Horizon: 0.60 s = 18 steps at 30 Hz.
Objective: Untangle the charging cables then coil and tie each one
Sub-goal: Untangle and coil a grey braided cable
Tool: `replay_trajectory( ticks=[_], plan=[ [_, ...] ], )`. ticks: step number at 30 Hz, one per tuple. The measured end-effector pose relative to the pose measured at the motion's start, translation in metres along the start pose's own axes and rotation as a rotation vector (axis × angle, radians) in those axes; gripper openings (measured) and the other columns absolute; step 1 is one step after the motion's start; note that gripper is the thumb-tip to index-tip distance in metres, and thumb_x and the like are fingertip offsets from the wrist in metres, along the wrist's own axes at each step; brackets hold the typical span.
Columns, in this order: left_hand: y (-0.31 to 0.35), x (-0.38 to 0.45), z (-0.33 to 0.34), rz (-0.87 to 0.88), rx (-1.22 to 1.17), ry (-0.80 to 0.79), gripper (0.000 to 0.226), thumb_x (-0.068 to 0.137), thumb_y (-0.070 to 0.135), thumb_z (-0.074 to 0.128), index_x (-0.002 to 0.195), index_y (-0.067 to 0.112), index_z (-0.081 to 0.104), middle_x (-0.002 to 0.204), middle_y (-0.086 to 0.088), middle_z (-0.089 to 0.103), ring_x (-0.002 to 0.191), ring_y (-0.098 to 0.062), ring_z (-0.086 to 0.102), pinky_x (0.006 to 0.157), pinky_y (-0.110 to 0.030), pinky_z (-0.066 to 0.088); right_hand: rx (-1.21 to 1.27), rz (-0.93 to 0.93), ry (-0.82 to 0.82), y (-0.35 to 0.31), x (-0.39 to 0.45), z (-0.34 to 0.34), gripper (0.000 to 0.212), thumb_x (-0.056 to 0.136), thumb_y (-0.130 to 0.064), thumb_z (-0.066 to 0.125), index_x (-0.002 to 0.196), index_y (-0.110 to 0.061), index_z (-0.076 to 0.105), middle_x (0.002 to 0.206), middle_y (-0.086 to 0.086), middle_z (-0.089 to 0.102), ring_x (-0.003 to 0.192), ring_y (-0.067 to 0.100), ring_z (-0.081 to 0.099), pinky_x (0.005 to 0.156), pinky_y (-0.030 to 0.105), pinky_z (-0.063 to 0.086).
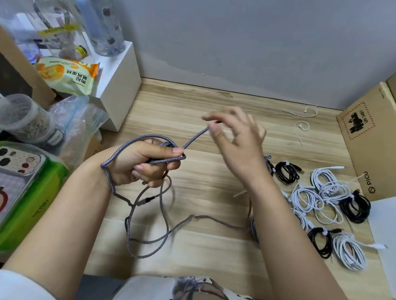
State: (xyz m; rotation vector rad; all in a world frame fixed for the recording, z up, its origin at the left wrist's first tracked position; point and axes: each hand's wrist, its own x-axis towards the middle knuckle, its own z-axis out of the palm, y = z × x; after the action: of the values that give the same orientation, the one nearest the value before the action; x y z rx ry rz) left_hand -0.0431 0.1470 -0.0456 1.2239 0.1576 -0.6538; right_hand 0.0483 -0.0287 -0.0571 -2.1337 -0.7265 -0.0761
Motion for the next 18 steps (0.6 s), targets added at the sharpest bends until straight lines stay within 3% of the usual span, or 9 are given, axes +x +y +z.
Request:
replay_trajectory(
  ticks=[2, 4, 6, 8, 11, 14, 16, 18],
  plan=[
    [0.001, 0.001, 0.001, -0.013, 0.003, 0.029, 0.032, 0.068, 0.037, 0.077, 0.054, 0.016, 0.058, 0.028, 0.009, 0.026, 0.024, -0.002, 0.019, 0.039, -0.018, 0.034, -0.043, -0.185, -0.180, -0.012, -0.004, 0.004, 0.024, 0.087, -0.045, 0.050, 0.098, -0.036, 0.069, 0.097, -0.021, 0.057, 0.104, -0.001, 0.043, 0.094, 0.028, 0.011],
    [0.002, 0.001, 0.002, -0.008, -0.014, 0.017, 0.034, 0.063, 0.041, 0.081, 0.055, 0.016, 0.059, 0.028, 0.009, 0.026, 0.024, -0.002, 0.020, 0.039, -0.018, 0.036, -0.022, -0.235, -0.190, -0.018, -0.004, 0.004, 0.022, 0.085, -0.043, 0.052, 0.085, -0.031, 0.071, 0.076, -0.024, 0.053, 0.092, -0.003, 0.042, 0.091, 0.031, 0.012],
    [0.003, 0.001, 0.002, 0.006, -0.039, 0.019, 0.040, 0.056, 0.047, 0.084, 0.056, 0.016, 0.059, 0.028, 0.010, 0.026, 0.023, -0.002, 0.020, 0.038, -0.018, 0.036, -0.040, -0.198, -0.048, -0.016, -0.001, 0.005, 0.024, 0.082, -0.047, 0.053, 0.073, -0.032, 0.068, 0.065, -0.028, 0.046, 0.085, -0.004, 0.039, 0.082, 0.030, 0.015],
    [0.005, 0.000, 0.003, 0.000, -0.035, 0.066, 0.036, 0.061, 0.040, 0.082, 0.057, 0.013, 0.058, 0.028, 0.009, 0.025, 0.023, -0.002, 0.019, 0.038, -0.018, 0.036, -0.027, -0.052, 0.107, -0.014, 0.004, 0.003, 0.020, 0.082, -0.047, 0.053, 0.069, -0.035, 0.064, 0.066, -0.028, 0.048, 0.086, 0.002, 0.044, 0.075, 0.030, 0.014],
    [0.005, 0.002, 0.004, -0.034, -0.004, 0.136, 0.028, 0.077, 0.029, 0.058, 0.058, 0.009, 0.053, 0.028, 0.008, 0.022, 0.023, -0.003, 0.016, 0.037, -0.018, 0.033, 0.014, 0.146, 0.213, -0.008, 0.006, 0.001, 0.020, 0.082, -0.046, 0.051, 0.071, -0.034, 0.063, 0.071, -0.020, 0.053, 0.093, 0.013, 0.052, 0.076, 0.031, 0.015],
    [0.002, 0.004, 0.005, -0.077, 0.015, 0.131, 0.031, 0.078, 0.030, 0.053, 0.054, 0.011, 0.055, 0.028, 0.007, 0.022, 0.023, -0.003, 0.016, 0.037, -0.018, 0.033, -0.081, -0.105, 0.046, -0.014, -0.002, 0.006, 0.022, 0.087, -0.046, 0.051, 0.085, -0.035, 0.070, 0.094, -0.017, 0.062, 0.103, 0.010, 0.050, 0.086, 0.033, 0.015],
    [0.001, 0.004, 0.005, -0.081, 0.012, 0.128, 0.031, 0.078, 0.029, 0.052, 0.051, 0.014, 0.058, 0.027, 0.007, 0.023, 0.023, -0.003, 0.016, 0.037, -0.018, 0.033, -0.103, -0.284, -0.072, -0.019, -0.006, 0.012, 0.020, 0.086, -0.044, 0.053, 0.084, -0.034, 0.070, 0.087, -0.020, 0.062, 0.100, 0.006, 0.048, 0.091, 0.034, 0.012],
    [0.002, 0.005, 0.006, -0.075, -0.005, 0.130, 0.031, 0.077, 0.028, 0.053, 0.050, 0.016, 0.060, 0.027, 0.008, 0.022, 0.022, -0.002, 0.017, 0.037, -0.017, 0.034, -0.120, -0.323, -0.060, -0.018, -0.003, 0.013, 0.019, 0.083, -0.044, 0.057, 0.075, -0.031, 0.070, 0.073, -0.022, 0.053, 0.090, 0.007, 0.047, 0.087, 0.033, 0.013]
  ],
)
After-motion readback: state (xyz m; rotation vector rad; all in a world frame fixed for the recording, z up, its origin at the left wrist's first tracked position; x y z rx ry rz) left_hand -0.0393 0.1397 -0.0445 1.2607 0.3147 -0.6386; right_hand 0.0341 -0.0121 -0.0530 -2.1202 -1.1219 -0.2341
